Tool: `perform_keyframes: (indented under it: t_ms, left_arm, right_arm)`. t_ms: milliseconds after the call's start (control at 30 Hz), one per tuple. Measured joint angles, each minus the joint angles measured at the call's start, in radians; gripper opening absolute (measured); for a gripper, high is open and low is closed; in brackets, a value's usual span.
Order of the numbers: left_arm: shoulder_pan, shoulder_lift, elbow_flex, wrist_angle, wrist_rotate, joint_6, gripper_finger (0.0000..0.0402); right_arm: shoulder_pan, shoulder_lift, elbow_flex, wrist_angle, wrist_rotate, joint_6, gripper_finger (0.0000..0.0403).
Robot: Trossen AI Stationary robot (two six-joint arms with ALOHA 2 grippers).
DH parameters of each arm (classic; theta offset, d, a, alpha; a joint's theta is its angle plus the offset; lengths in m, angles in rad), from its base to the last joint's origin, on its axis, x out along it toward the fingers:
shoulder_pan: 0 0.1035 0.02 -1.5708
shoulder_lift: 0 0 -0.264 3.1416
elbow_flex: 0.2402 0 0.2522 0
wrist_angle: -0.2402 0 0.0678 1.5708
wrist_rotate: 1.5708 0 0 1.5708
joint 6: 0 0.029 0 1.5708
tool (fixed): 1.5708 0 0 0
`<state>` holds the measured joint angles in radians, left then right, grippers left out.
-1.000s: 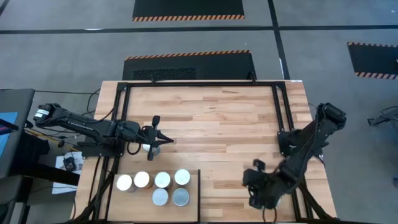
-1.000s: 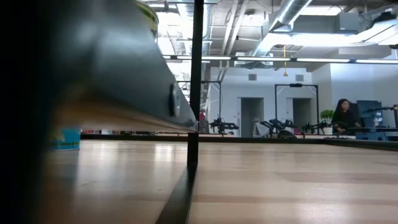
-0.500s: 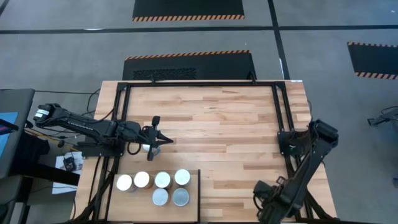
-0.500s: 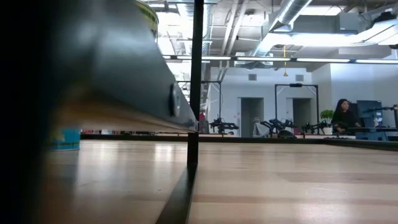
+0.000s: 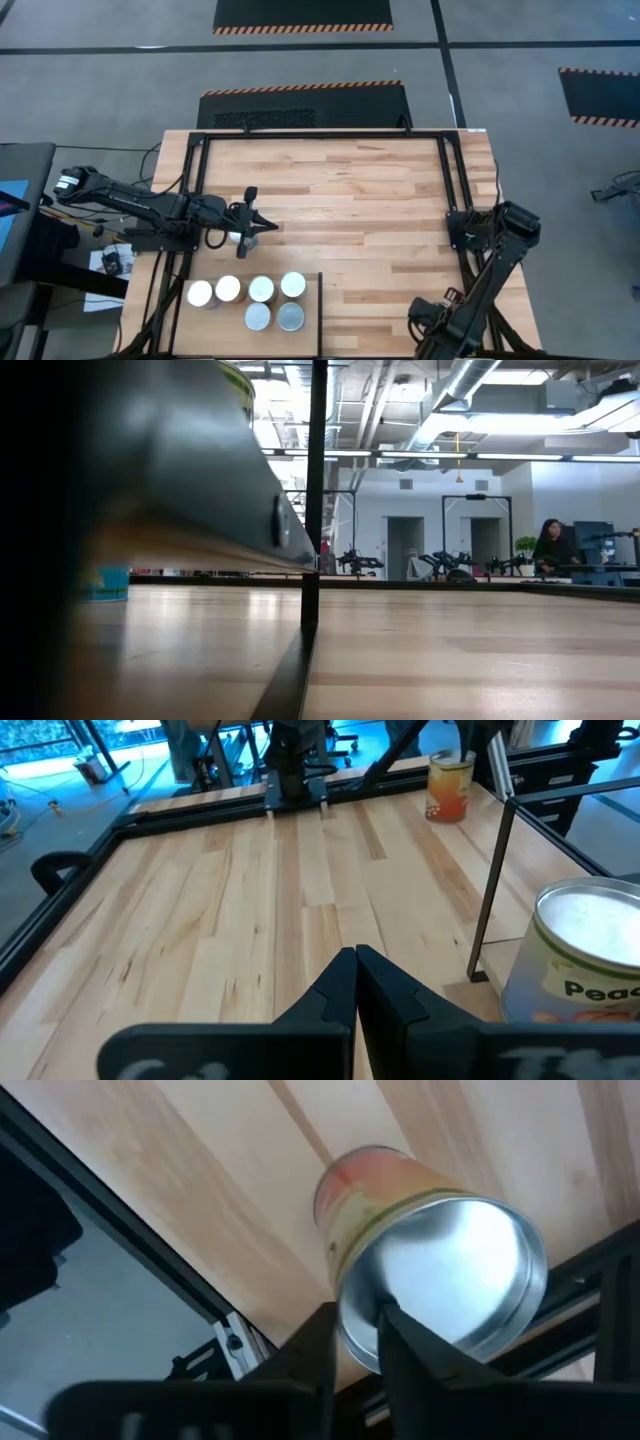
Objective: Pick and place cans onto a shelf
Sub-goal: Put the canned corn on the shelf
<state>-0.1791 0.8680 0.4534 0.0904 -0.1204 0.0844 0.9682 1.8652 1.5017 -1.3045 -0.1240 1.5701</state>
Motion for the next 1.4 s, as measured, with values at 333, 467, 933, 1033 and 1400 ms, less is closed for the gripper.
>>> perform_keyframes:
  t_ms: [333,467,933,1033,1400]
  left_arm:
    - [0.0,0.0,0.0,-0.003,0.0,-0.003,0.0]
    - [0.0,0.0,0.0,-0.003,0.0,-0.003,0.0]
    - [0.0,0.0,0.0,-0.002,0.0,-0.001,0.0]
    - [0.0,0.0,0.0,-0.002,0.0,-0.001,0.0]
    - [0.0,0.0,0.0,-0.002,-0.035,-0.011,0.0]
  right_arm:
    - [-0.065,-0.003,-0.001,-0.046,0.059,-0.216,0.0006]
    - [-0.122,-0.018,-0.003,-0.079,0.093,-0.335,0.0005]
    - [-0.533,-0.091,-0.003,0.057,0.275,-1.039,0.0003]
    - [-0.638,-0.076,-0.002,0.196,0.284,-1.233,0.0003]
    - [-0.8,-0.077,-0.002,0.52,0.275,-1.585,0.0003]
